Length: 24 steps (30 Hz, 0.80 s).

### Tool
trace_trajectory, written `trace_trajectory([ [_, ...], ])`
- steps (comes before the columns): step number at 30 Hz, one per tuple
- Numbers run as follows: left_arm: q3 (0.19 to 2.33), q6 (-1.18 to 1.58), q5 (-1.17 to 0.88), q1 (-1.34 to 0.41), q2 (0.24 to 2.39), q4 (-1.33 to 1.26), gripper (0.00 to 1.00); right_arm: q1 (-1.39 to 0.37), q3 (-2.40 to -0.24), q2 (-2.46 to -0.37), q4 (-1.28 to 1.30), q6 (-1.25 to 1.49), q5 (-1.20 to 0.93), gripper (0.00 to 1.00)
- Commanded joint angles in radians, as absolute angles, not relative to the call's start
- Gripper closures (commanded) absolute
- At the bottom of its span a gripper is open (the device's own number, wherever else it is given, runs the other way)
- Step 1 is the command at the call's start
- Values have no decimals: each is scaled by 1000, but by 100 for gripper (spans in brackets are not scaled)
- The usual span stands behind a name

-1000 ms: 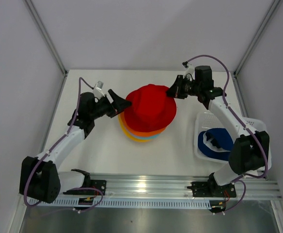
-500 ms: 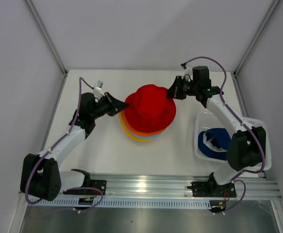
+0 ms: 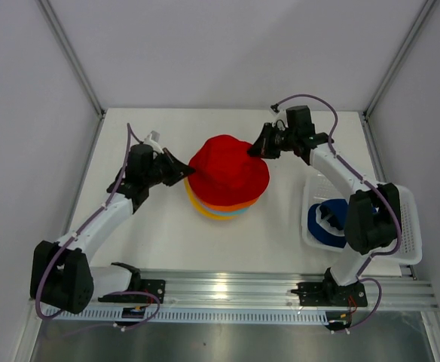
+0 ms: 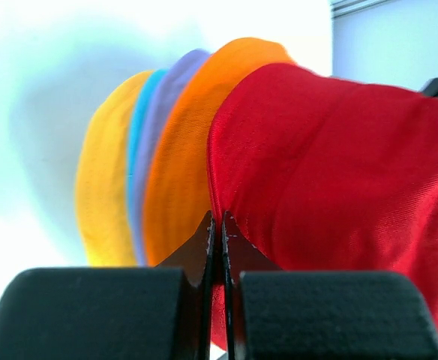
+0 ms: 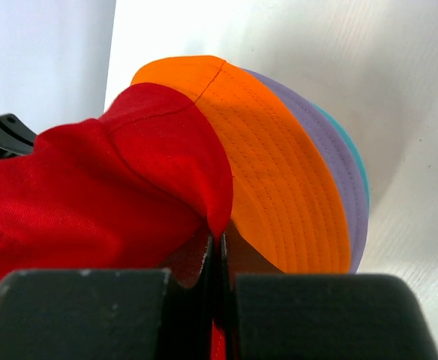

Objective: Stack the hats

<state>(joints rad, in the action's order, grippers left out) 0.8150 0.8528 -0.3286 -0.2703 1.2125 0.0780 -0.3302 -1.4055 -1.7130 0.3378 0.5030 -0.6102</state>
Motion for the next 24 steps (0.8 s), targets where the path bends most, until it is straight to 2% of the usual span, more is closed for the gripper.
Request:
trace_trajectory([
  [1, 755, 785, -213, -293, 1218, 181, 99, -328, -1420, -1758, 367, 505, -535, 98],
  [5, 692, 749, -187, -299, 1180, 183, 99, -322, -1381, -1746, 356, 509, -515, 98],
  [8, 644, 724, -218, -299, 1129, 140, 99, -308, -1362, -1737, 350, 518, -547, 90],
  [12, 637, 721, -232, -304, 1063, 117, 99, -287, -1370, -1695, 362, 549, -566, 66],
  [13, 637, 727, -232, -308, 1048, 126, 99, -279, -1374, -1681, 367, 555, -569, 57],
  [16, 614, 778, -186, -351, 971, 146, 99, -267, -1370, -1608, 390, 577, -568, 41],
  [20, 540, 866, -98, -420, 876, 132, 99, -259, -1246, -1484, 347, 650, -540, 33],
  [24, 519, 900, -28, -477, 841, 152, 99, -279, -1041, -1384, 117, 800, -566, 35],
])
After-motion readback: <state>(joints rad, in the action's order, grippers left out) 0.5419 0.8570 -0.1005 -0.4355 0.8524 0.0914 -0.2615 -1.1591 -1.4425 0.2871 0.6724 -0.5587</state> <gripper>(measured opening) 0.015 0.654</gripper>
